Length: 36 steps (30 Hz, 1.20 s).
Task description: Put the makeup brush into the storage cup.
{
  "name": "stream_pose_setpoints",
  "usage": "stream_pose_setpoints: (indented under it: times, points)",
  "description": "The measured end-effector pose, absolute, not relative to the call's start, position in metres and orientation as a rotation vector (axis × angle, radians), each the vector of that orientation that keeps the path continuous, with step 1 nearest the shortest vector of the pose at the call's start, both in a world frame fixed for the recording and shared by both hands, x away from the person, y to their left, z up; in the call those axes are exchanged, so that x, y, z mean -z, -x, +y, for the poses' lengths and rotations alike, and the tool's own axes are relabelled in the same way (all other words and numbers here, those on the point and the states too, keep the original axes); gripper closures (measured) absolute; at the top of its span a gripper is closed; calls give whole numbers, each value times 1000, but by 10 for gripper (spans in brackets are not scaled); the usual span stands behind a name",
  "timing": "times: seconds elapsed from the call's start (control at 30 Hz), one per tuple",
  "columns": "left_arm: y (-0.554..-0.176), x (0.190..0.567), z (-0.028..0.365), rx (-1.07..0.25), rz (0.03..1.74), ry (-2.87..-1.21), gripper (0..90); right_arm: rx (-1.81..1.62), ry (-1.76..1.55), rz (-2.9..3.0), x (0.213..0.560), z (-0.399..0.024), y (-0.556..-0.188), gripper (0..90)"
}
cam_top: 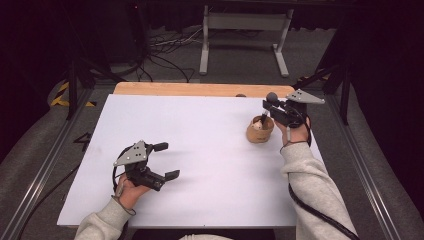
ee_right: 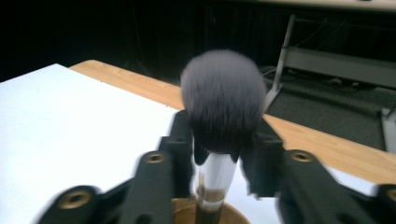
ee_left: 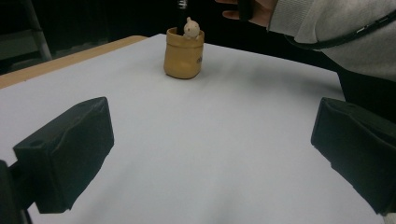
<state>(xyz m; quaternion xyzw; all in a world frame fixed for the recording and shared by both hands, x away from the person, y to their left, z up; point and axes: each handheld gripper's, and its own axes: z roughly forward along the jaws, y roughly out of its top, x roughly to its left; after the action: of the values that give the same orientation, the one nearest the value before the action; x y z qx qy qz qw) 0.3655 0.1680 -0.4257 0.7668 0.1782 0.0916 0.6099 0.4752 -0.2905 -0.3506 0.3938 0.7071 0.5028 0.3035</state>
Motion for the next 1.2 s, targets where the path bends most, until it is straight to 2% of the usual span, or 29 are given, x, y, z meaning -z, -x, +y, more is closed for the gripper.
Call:
stream_pose_setpoints:
  times: [0.1,0.17,0.2,0.23,0.27,0.4,0.83,1.2]
  points:
    - [-365,426,168,-212,412,-1774,0,-1359,-1030,1851,345,-292,-473,453]
    - [-365,426,168,-212,412,-1774,0,-1375,-1013,1814,338,-293,-470,453]
    - [-365,425,168,-216,409,-1775,0,-1375,-1013,1814,338,-293,-470,331]
    - [-366,425,169,-219,409,-1775,0,-1382,-998,1794,333,-294,-467,261]
    - [-366,425,169,-219,409,-1775,0,-1382,-998,1794,333,-294,-467,261]
    - [-364,426,173,-224,421,-1771,0,-1382,-916,1760,323,-296,-456,149]
    - [-355,424,188,-256,441,-1752,0,-1466,-784,1790,311,-303,-413,18]
    - [-348,422,196,-260,446,-1737,0,-1533,-697,1833,313,-311,-375,0]
